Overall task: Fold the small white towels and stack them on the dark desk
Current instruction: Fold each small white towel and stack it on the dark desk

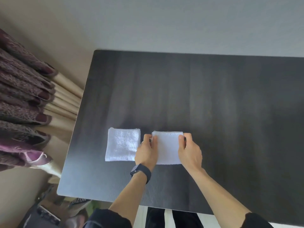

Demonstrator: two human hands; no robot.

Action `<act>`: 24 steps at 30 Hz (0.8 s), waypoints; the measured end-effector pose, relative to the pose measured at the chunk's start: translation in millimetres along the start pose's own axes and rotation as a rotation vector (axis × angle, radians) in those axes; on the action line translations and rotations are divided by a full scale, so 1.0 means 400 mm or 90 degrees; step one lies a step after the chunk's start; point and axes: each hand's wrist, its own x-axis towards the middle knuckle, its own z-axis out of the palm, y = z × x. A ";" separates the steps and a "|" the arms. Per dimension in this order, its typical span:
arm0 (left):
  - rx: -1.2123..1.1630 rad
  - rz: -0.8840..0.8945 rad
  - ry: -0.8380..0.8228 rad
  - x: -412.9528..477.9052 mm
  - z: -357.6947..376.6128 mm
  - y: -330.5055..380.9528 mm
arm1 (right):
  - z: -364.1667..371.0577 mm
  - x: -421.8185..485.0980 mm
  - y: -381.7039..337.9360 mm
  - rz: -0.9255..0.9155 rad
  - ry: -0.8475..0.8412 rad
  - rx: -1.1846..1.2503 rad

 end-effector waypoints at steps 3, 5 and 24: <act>0.019 0.005 0.007 -0.001 -0.009 0.009 | -0.003 -0.003 -0.013 0.014 0.023 -0.009; 0.040 0.046 0.035 -0.019 -0.019 0.017 | -0.009 -0.010 -0.013 0.035 0.046 -0.007; 0.481 0.398 0.032 0.043 0.044 -0.065 | 0.085 -0.008 0.071 -0.231 0.024 -0.237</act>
